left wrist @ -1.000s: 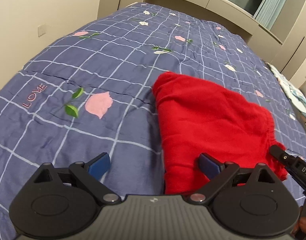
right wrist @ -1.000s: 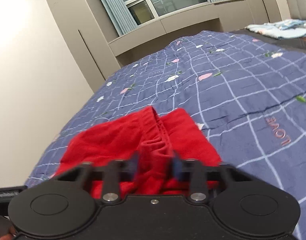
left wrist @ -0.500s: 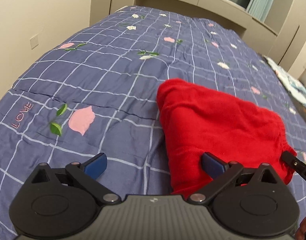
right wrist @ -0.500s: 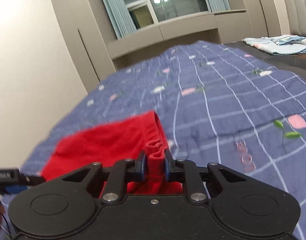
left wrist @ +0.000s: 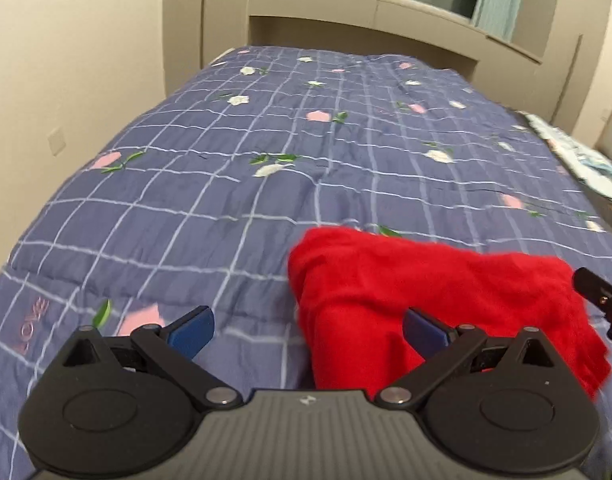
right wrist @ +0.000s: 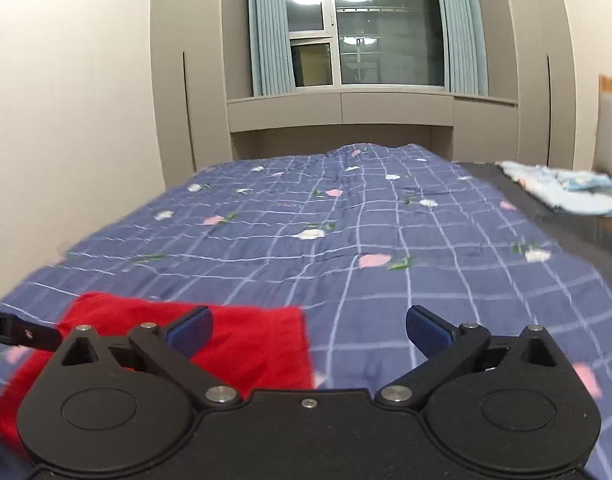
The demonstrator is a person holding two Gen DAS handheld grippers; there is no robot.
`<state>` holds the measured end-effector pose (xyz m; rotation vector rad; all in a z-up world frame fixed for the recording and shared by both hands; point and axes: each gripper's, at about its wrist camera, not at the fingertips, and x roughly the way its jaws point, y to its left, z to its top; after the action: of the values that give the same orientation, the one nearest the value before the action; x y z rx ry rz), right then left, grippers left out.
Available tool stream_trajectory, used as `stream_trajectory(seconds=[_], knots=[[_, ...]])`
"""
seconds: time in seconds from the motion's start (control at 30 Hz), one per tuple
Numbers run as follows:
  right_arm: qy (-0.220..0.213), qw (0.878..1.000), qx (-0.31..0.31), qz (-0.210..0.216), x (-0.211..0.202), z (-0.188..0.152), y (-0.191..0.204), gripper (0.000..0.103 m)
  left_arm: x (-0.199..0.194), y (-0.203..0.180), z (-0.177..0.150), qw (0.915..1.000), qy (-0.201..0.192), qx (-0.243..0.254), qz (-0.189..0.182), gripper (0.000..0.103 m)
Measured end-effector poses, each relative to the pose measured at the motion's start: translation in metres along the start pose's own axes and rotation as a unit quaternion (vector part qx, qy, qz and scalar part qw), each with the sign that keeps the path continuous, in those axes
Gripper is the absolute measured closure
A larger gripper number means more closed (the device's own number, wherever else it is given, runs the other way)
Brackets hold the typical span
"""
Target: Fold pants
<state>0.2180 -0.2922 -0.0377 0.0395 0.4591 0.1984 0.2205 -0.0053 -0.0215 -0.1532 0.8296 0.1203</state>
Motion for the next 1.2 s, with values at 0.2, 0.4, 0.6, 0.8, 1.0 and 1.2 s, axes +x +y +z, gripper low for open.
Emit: stream_trajectory(seconds=[0.2, 0.4, 0.6, 0.8, 1.0, 1.2], knots=[[0.062, 0.997, -0.009, -0.034, 0.054, -0.007, -0.012, 0.001, 0.044, 0.000, -0.002, 0.9979, 0.054, 0.005, 0.036, 0.000], [0.086, 0.996, 0.007, -0.027, 0.075, -0.025, -0.018, 0.001, 0.044, 0.007, -0.010, 0.9984, 0.053, -0.006, 0.022, 0.001], [0.055, 0.997, 0.051, 0.021, 0.024, -0.022, -0.024, 0.001, 0.008, 0.021, -0.018, 0.9973, 0.053, -0.027, -0.042, 0.001], [0.104, 0.993, 0.057, 0.011, -0.013, -0.054, -0.025, 0.001, 0.001, 0.019, -0.047, 0.9971, 0.062, -0.011, -0.044, 0.001], [0.094, 0.991, 0.087, 0.035, -0.019, -0.049, -0.036, 0.000, -0.004, 0.021, -0.037, 0.9958, 0.067, -0.023, -0.057, 0.001], [0.121, 0.971, 0.131, 0.158, 0.014, -0.022, -0.050, 0.000, 0.002, 0.011, -0.024, 0.9937, 0.064, -0.015, -0.091, 0.001]])
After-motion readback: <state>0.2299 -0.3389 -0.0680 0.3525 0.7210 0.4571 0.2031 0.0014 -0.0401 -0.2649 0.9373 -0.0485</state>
